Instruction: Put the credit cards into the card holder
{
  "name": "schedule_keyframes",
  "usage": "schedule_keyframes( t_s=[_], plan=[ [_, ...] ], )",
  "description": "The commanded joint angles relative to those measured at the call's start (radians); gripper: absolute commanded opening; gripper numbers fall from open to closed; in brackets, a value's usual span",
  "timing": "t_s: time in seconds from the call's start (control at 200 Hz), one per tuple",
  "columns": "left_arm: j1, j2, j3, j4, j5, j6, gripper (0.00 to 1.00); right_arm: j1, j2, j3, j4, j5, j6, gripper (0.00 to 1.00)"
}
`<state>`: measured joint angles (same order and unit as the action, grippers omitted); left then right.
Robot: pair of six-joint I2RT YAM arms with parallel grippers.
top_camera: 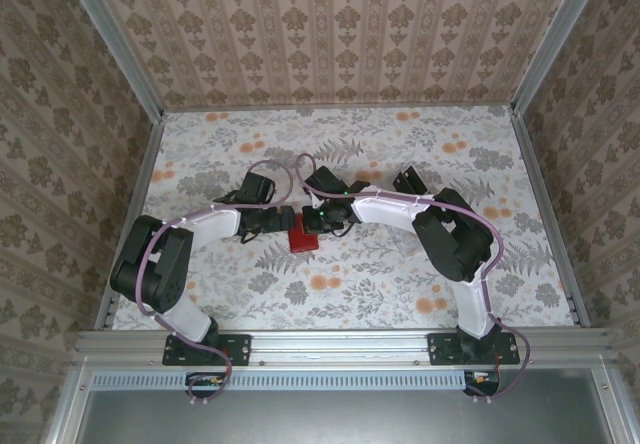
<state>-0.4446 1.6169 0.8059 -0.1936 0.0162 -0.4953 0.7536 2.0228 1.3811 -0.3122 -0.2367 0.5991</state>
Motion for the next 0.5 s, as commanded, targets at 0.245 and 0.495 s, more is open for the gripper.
schedule_keyframes(
  t_s=[0.245,0.495],
  plan=[
    [-0.005,0.076,-0.036,0.028,0.044,0.008,1.00,0.017,0.057,0.023,-0.018,-0.004,-0.001,0.00],
    [-0.004,0.075,-0.038,0.028,0.044,0.007,1.00,0.021,0.071,-0.020,-0.018,0.017,0.008,0.00]
  ],
)
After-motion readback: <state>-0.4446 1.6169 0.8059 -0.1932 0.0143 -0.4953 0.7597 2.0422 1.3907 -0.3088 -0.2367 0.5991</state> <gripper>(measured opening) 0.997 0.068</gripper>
